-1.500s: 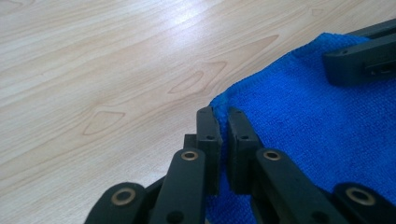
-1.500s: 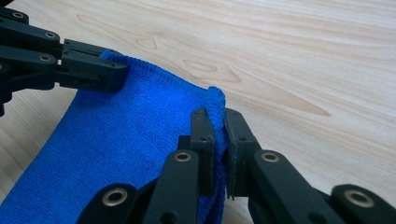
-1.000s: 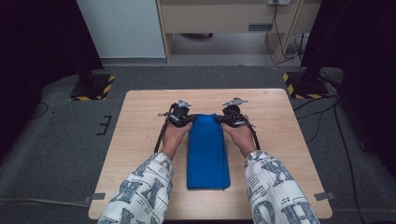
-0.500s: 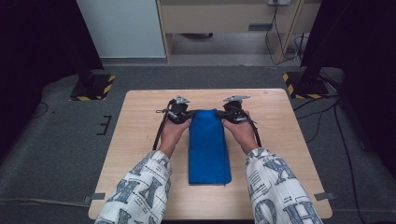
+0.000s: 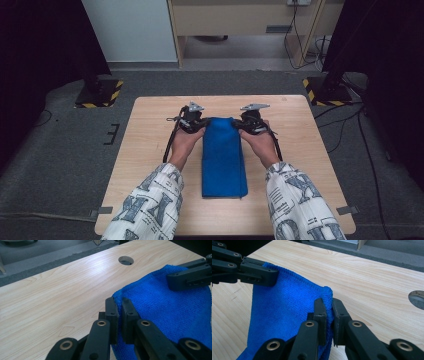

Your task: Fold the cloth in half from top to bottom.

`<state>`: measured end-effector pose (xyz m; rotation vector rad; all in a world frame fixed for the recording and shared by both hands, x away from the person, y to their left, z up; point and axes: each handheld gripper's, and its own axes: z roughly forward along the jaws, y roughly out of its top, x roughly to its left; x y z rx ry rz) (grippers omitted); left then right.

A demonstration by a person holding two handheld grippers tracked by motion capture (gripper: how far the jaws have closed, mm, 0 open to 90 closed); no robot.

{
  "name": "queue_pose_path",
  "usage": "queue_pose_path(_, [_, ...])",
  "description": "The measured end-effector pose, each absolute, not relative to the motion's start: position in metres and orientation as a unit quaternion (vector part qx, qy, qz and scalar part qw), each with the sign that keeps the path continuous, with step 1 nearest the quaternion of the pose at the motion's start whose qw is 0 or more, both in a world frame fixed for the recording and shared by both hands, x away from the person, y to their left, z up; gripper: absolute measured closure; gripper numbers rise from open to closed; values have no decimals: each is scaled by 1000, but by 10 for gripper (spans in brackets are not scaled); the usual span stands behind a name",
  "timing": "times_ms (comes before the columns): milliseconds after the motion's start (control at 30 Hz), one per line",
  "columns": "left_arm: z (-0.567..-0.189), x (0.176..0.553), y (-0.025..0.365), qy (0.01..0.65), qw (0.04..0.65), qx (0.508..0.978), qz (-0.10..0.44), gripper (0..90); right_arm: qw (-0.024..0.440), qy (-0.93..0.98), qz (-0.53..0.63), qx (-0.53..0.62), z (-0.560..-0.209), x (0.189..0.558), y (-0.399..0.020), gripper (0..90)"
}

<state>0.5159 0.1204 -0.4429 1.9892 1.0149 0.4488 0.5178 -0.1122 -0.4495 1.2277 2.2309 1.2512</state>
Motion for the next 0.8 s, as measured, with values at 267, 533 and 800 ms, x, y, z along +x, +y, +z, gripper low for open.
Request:
queue_pose_path(267, [-437,504,118,397,417,796,187,852,154,778,439,422,-447,507,-115,837])
queue_pose_path(533, [-438,493,123,399,415,795,191,851,150,778,446,415,-445,495,-112,836])
queue_pose_path(800, [-431,482,125,393,419,796,193,849,152,780,451,406,-441,483,-112,832])
